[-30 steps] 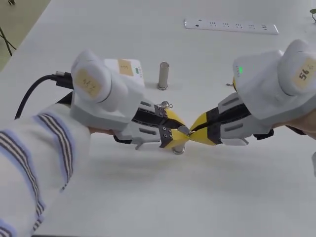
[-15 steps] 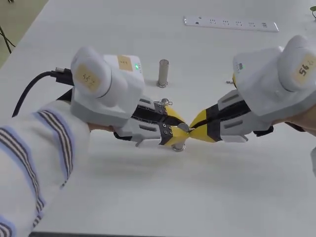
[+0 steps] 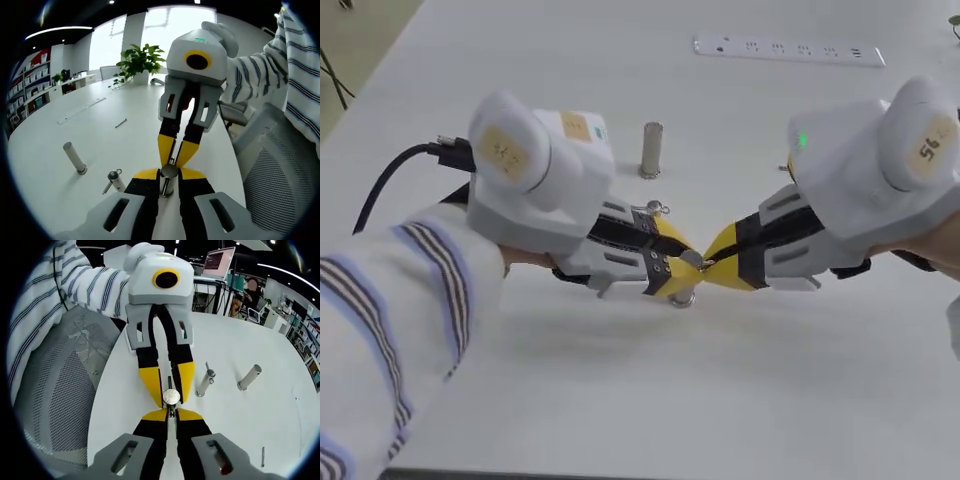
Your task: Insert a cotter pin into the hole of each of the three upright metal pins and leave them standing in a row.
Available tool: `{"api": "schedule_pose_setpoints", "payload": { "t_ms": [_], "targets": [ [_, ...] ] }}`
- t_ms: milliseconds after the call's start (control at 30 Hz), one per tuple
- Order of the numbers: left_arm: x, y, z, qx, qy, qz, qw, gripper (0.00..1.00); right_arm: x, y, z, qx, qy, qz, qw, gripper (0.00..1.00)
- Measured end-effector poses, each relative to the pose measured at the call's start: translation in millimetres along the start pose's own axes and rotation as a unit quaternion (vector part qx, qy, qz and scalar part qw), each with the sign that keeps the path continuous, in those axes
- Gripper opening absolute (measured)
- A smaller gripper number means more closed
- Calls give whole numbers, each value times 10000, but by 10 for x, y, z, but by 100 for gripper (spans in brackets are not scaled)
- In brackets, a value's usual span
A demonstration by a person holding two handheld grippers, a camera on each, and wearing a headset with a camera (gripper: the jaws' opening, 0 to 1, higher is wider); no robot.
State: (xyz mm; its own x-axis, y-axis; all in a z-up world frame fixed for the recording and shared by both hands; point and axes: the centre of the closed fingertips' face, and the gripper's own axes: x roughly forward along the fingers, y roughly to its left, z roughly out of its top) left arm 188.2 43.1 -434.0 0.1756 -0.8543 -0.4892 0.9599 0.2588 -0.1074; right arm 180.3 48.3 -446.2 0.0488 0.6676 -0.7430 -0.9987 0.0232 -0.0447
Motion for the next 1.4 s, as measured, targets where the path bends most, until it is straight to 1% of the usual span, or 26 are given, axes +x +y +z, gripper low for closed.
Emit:
{"api": "schedule_pose_setpoints", "payload": {
  "t_ms": [133, 233, 400, 467, 533, 567, 633, 700, 800, 867, 900, 933, 1000, 1100, 1200, 1300, 1333, 1400],
  "targets": [
    [-12, -17, -15, 103, 39, 3, 9999, 13, 8, -20, 1, -59, -6, -92, 9999, 6],
    [-37, -3, -19, 137, 46, 62, 9999, 21, 15, -25, 1, -82, -3, -89, 9999, 8],
    [-96, -16, 24, 60, -88, 97, 9999, 31, 25, -43, 11, -46, -44, -104, 9999, 10],
    [-115, -8, 35, 43, -123, 160, 9998, 37, 29, -45, 41, -27, -125, -130, 9998, 14],
    [-136, 0, 30, 46, -143, 200, 9997, 40, 29, -28, 63, -37, -172, -102, 9998, 20],
    [-145, -2, 30, 25, -147, 200, 9997, 41, 31, -23, 71, -44, -182, -99, 9998, 21],
    [-175, -12, 33, -13, -179, 204, 9996, 43, 33, -25, 83, -54, -188, -117, 9997, 21],
    [-206, -26, 53, -127, -265, 207, 9994, 46, 34, -31, 96, -36, -210, -132, 9997, 21],
    [-259, -64, 71, -177, -347, 215, 9990, 50, 35, -41, 126, -11, -294, -156, 9994, 22],
    [-294, -80, 65, -253, -376, 195, 9988, 54, 36, -42, 140, 0, -318, -156, 9994, 22],
    [-321, -89, 71, -395, -457, 180, 9980, 56, 40, -40, 148, 21, -334, -153, 9993, 22],
    [-342, -91, 67, -446, -484, 170, 9977, 58, 41, -37, 152, 34, -348, -144, 9993, 22],
    [-380, -91, 62, -484, -529, 186, 9973, 65, 47, -28, 158, 54, -363, -118, 9993, 21],
    [-447, -118, 40, -535, -517, 182, 9971, 78, 64, -21, 155, 75, -356, -97, 9993, 20],
    [-504, -112, 15, -544, -503, 238, 9970, 86, 82, -21, 153, 117, -361, -80, 9992, 20],
    [-553, -100, -15, -587, -489, 278, 9967, 88, 95, -22, 165, 167, -401, -63, 9990, 19],
    [-571, -98, -33, -521, -469, 302, 9971, 88, 101, -21, 168, 179, -408, -51, 9990, 19],
    [-586, -85, -71, -562, -419, 331, 9970, 89, 108, -20, 170, 178, -412, -40, 9990, 19]
  ]
}}
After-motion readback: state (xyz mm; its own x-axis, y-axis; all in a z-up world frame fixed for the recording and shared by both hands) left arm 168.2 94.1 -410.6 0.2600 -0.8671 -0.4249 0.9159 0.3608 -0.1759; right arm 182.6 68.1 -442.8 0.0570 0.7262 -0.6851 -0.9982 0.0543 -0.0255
